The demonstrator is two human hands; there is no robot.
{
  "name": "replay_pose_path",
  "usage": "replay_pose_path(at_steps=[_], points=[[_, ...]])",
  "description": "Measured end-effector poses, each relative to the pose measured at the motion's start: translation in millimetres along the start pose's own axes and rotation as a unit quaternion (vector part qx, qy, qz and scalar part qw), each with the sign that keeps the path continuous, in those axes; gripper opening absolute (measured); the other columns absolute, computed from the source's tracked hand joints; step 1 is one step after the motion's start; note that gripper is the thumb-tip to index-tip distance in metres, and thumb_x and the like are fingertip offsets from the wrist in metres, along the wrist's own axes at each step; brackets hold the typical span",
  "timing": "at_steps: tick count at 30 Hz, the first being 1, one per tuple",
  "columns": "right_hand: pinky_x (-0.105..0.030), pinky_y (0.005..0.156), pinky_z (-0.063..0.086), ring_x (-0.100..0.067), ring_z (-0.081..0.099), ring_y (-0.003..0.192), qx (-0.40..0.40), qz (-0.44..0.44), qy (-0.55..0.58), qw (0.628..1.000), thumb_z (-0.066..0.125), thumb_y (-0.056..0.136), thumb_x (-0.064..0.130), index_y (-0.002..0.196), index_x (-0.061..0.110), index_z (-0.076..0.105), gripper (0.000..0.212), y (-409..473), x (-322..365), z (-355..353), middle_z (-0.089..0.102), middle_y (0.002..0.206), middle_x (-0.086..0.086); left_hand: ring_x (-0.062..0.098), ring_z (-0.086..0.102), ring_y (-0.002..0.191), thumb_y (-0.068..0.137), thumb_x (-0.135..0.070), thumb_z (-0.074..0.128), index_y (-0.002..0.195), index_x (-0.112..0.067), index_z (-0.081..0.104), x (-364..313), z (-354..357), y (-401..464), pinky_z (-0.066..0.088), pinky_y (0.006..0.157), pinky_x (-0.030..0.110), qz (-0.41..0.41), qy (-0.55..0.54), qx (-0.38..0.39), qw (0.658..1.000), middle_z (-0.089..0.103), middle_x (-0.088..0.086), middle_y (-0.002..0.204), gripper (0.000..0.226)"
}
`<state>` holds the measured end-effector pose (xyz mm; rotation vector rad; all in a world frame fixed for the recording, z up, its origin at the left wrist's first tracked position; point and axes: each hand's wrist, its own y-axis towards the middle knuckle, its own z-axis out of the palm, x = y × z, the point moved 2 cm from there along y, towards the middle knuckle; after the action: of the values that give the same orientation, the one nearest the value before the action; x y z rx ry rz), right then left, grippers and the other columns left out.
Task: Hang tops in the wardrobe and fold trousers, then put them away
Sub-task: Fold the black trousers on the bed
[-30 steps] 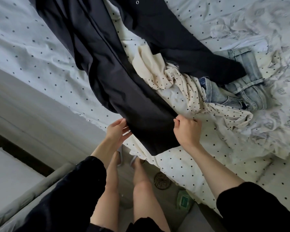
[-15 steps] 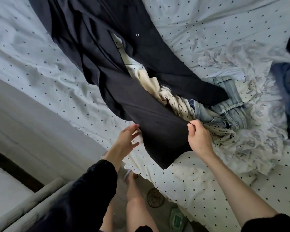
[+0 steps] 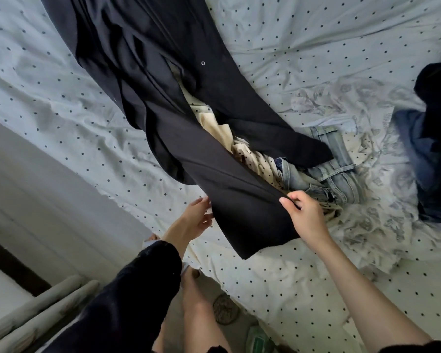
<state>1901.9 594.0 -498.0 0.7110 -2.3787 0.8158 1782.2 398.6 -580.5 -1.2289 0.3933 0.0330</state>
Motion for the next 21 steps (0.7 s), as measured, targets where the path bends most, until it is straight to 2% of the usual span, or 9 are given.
replay_pose_path(at_steps=[3,6,10,12,14,16,18,21], points=[[-0.024,0.078,0.038,-0.015,0.057,0.090,0.009,0.001,0.014,1.000,0.060,0.091,0.015,0.103,0.001,0.064,0.019,-2,-6,-4,0.062,0.093,-0.003,0.011,0.044,0.066,0.100,-0.015,0.042,0.109,-0.016,0.053,5,13,3,0.027,0.057,0.023,-0.005,0.064,0.028,0.998,0.054,-0.002,0.082,0.014],[-0.024,0.078,0.037,-0.015,0.055,0.089,0.033,0.000,0.019,0.999,0.057,0.092,0.015,0.106,0.001,0.063,0.020,-3,-10,-8,0.061,0.094,-0.003,0.009,0.040,0.060,0.095,-0.005,0.046,0.108,-0.015,0.054,10,23,3,0.024,0.055,0.023,-0.017,0.095,0.027,0.995,0.052,-0.003,0.077,0.019],[-0.020,0.075,0.038,-0.010,0.055,0.088,0.061,0.016,0.075,0.995,0.054,0.094,0.016,0.109,0.006,0.062,0.019,-3,-7,-17,0.061,0.094,0.002,0.011,0.046,0.064,0.092,-0.001,0.050,0.122,-0.015,0.054,7,30,6,0.030,0.059,0.026,-0.007,0.071,-0.023,0.997,0.058,-0.003,0.076,0.033],[-0.018,0.076,0.042,-0.008,0.057,0.088,0.088,0.041,0.129,0.987,0.054,0.095,0.017,0.105,0.012,0.064,0.015,-2,-5,-22,0.063,0.091,0.005,0.012,0.051,0.071,0.098,-0.013,0.047,0.127,-0.016,0.052,7,31,8,0.037,0.070,0.028,-0.001,0.042,-0.040,0.998,0.061,-0.003,0.082,0.030],[-0.025,0.085,0.045,-0.013,0.059,0.095,0.123,0.064,0.175,0.975,0.054,0.095,0.018,0.100,0.016,0.065,0.012,-2,-5,-28,0.065,0.096,0.000,0.016,0.056,0.088,0.101,-0.032,0.040,0.135,-0.020,0.043,6,33,11,0.042,0.085,0.034,0.006,-0.003,-0.041,0.999,0.062,0.000,0.099,0.036],[-0.036,0.093,0.043,-0.020,0.058,0.101,0.146,0.077,0.189,0.968,0.054,0.095,0.021,0.100,0.015,0.065,0.013,-1,-6,-34,0.065,0.101,-0.006,0.020,0.053,0.113,0.099,-0.049,0.031,0.142,-0.023,0.033,1,34,16,0.041,0.095,0.039,0.018,-0.033,-0.007,0.999,0.056,0.002,0.119,0.050],[-0.037,0.094,0.043,-0.018,0.058,0.098,0.152,0.083,0.194,0.966,0.054,0.094,0.023,0.097,0.019,0.065,0.012,0,-8,-38,0.064,0.098,-0.003,0.022,0.044,0.128,0.097,-0.059,0.019,0.145,-0.023,0.027,-6,36,20,0.035,0.103,0.044,0.039,-0.086,0.043,0.995,0.051,0.004,0.130,0.061],[-0.037,0.094,0.043,-0.016,0.058,0.097,0.156,0.089,0.203,0.963,0.053,0.095,0.024,0.094,0.022,0.064,0.011,-1,-12,-37,0.064,0.096,0.002,0.021,0.048,0.125,0.094,-0.065,0.012,0.138,-0.024,0.040,-19,42,23,0.033,0.106,0.051,0.063,-0.172,0.085,0.979,0.053,0.001,0.133,0.067]])
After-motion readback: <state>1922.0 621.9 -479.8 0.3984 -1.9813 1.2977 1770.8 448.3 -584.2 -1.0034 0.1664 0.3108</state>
